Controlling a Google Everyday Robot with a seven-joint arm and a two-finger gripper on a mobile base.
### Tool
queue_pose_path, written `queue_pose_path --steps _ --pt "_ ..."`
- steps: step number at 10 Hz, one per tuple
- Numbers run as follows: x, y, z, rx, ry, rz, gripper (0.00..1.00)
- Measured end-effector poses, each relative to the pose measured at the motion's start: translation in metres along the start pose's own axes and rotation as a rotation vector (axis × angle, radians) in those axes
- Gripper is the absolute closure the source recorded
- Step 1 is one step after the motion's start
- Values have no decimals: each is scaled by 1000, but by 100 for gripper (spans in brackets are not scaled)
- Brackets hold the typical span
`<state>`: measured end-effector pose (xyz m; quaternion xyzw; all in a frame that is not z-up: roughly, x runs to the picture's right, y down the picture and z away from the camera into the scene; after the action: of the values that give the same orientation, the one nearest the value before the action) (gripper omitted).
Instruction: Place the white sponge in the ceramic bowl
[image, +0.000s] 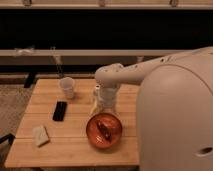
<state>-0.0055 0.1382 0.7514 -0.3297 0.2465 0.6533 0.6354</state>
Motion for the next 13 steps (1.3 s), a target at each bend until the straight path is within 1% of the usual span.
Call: queue_pose_path --steps 1,2,4,5,6,7,8,10,12,13 --pt "1 0 -1 6 -4 -8 20" --pt "3 6 -3 13 -10 -32 20" --pt "18 44 -3 17 -21 -106 20" --pt "29 62 0 18 -22 -138 20" --pt "45 83 4 20 -21 -173 20" --pt "64 112 10 22 -19 -225 20" --pt "75 132 16 25 -20 -266 20" --pt "105 187 36 30 -17 -372 20" --pt "118 233 56 33 -11 -464 20" --pt "120 254 69 36 -9 -513 20"
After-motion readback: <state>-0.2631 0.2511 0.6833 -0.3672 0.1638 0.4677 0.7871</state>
